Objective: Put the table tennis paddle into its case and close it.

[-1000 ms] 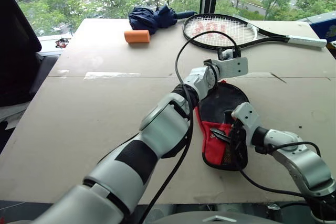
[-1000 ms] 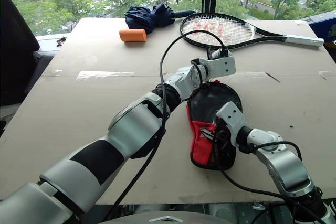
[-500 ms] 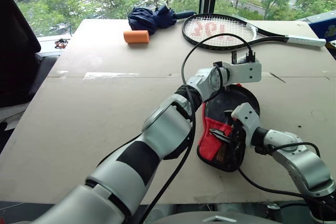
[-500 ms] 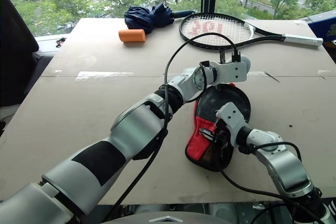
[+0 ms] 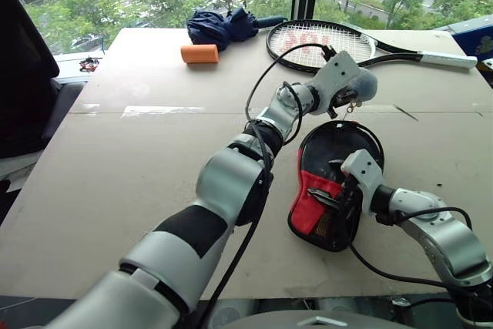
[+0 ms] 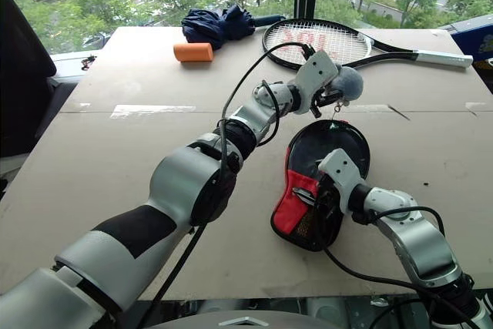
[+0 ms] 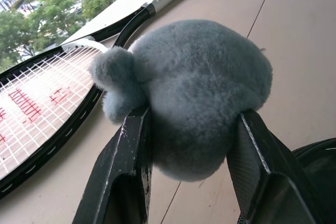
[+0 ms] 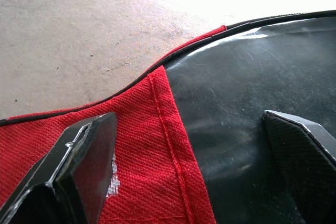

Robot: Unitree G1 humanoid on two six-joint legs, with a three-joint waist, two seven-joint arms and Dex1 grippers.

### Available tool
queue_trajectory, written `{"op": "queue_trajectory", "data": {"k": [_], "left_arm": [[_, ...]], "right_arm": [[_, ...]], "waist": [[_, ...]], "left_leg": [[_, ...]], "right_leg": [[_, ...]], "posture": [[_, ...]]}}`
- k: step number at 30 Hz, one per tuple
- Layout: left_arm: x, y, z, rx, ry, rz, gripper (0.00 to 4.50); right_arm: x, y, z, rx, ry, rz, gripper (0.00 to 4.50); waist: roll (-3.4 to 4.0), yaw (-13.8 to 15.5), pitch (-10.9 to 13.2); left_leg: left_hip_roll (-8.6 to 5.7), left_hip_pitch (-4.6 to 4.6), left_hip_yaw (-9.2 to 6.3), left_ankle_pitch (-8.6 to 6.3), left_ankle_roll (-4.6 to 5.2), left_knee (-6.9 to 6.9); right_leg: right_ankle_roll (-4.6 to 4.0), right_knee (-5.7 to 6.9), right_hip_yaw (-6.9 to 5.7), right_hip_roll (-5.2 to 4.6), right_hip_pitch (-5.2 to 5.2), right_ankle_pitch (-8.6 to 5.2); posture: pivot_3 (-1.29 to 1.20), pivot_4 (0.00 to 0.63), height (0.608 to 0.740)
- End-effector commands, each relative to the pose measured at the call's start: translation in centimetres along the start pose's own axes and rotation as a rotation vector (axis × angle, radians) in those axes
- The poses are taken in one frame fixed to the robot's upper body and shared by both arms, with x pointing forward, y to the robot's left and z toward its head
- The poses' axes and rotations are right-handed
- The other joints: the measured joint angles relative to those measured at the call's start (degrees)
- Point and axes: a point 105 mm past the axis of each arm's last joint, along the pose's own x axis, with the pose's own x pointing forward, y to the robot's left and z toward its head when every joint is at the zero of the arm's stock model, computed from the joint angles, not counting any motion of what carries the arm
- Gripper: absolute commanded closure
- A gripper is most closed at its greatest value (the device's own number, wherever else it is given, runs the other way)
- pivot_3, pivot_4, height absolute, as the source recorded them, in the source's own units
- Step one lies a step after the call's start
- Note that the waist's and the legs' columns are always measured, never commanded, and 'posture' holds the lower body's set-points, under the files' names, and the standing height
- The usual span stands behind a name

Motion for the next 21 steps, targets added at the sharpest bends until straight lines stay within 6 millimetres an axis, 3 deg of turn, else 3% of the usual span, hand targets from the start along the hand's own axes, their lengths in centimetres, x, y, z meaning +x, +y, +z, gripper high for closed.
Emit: {"op": "queue_trajectory", "data": {"k": [1, 6, 9, 15, 21], "left_arm": [[-0.5, 2.4, 5.4, 0.072, -0.160, 0.077, 2.59], [-0.3, 1.3, 4.1, 0.309, -0.077, 0.033, 2.59], [0.1, 0.8, 4.3, 0.353, -0.076, 0.035, 2.59], [0.8, -0.2, 4.8, 0.687, -0.057, 0.070, 2.59], [1.3, -1.8, 5.5, 1.220, -0.097, 0.093, 2.59]], "right_arm": [[0.4, 1.0, -3.3, 0.087, 0.115, 0.069, 0.00], [0.6, 0.8, -3.3, 0.080, 0.116, 0.077, 0.00], [0.7, 0.8, -3.2, 0.079, 0.117, 0.077, 0.00], [0.5, 1.0, -3.4, 0.086, 0.118, 0.066, 0.00], [0.6, 1.2, -3.4, 0.097, 0.109, 0.047, 0.00]], "waist": [[0.00, 0.0, 0.0], [0.00, 0.1, 0.0], [0.00, 0.0, 0.0], [0.00, 0.1, 0.0], [0.00, 0.2, 0.0]], "left_leg": [[0.00, 0.00, 0.00, 0.00, 0.00, 0.00], [0.00, 0.00, 0.00, 0.00, 0.00, 0.03], [0.00, 0.00, 0.00, 0.00, 0.00, 0.05], [0.00, 0.00, 0.01, 0.00, 0.00, 0.08], [0.00, 0.00, 0.04, 0.00, 0.01, 0.08]], "right_leg": [[0.00, 0.00, 0.00, 0.00, 0.00, 0.00], [0.00, 0.01, 0.01, 0.00, 0.01, 0.00], [0.00, 0.02, 0.04, 0.00, 0.01, 0.00], [0.00, 0.07, 0.13, 0.00, 0.02, 0.00], [0.01, 0.07, 0.26, 0.00, 0.02, 0.00]], "posture": [[0.00, 0.150, 0.726], [0.00, 0.150, 0.726], [0.00, 0.150, 0.726], [0.00, 0.150, 0.726], [0.00, 0.150, 0.726]]}}
